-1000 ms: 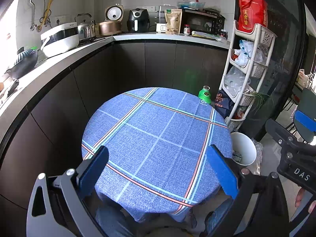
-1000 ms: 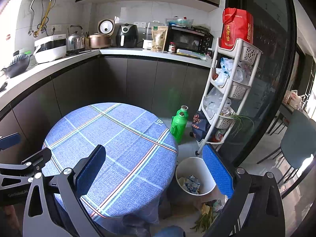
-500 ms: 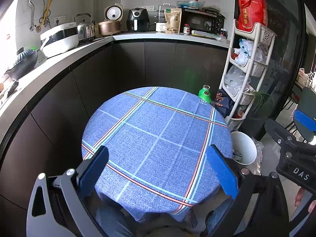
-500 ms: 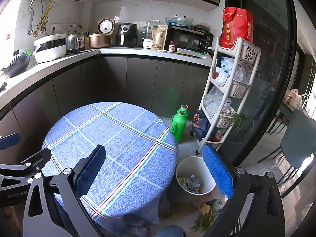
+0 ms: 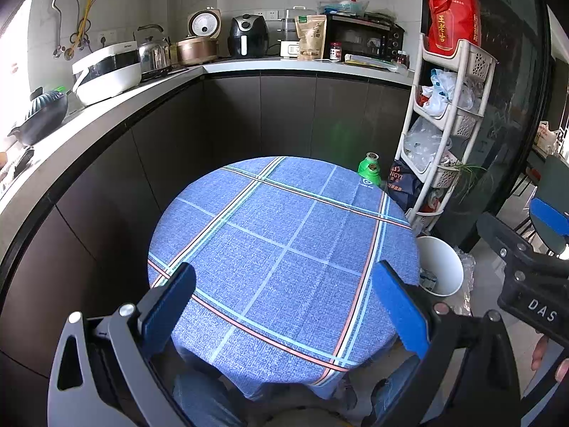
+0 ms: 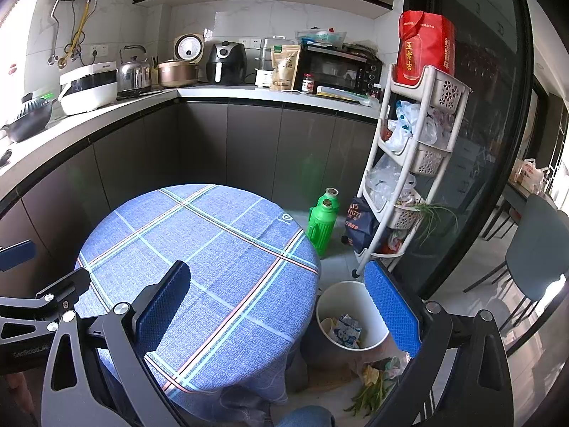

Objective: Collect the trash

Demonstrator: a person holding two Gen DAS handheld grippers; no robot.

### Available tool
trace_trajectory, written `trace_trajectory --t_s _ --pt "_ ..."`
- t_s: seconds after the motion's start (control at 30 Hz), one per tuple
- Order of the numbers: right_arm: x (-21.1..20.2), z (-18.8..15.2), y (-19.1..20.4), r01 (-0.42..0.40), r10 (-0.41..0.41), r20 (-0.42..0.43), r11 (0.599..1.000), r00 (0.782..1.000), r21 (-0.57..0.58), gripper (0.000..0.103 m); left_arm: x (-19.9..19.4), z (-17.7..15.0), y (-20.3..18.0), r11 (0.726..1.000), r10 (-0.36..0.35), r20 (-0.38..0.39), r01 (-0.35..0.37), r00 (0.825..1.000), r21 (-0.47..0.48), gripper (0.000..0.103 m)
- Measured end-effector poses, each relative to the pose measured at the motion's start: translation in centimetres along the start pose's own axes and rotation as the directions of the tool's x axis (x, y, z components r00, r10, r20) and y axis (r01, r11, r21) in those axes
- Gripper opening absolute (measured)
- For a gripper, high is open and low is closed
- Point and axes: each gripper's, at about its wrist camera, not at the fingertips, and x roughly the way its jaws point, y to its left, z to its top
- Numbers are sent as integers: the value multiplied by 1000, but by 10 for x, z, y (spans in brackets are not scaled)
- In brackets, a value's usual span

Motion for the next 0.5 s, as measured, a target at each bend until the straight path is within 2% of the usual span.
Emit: trace_trajectory --t_s 0.5 --pt "0 1 -1 -1 1 -1 1000 1000 1 94 -1 0 -1 1000 0 -1 0 1000 0 99"
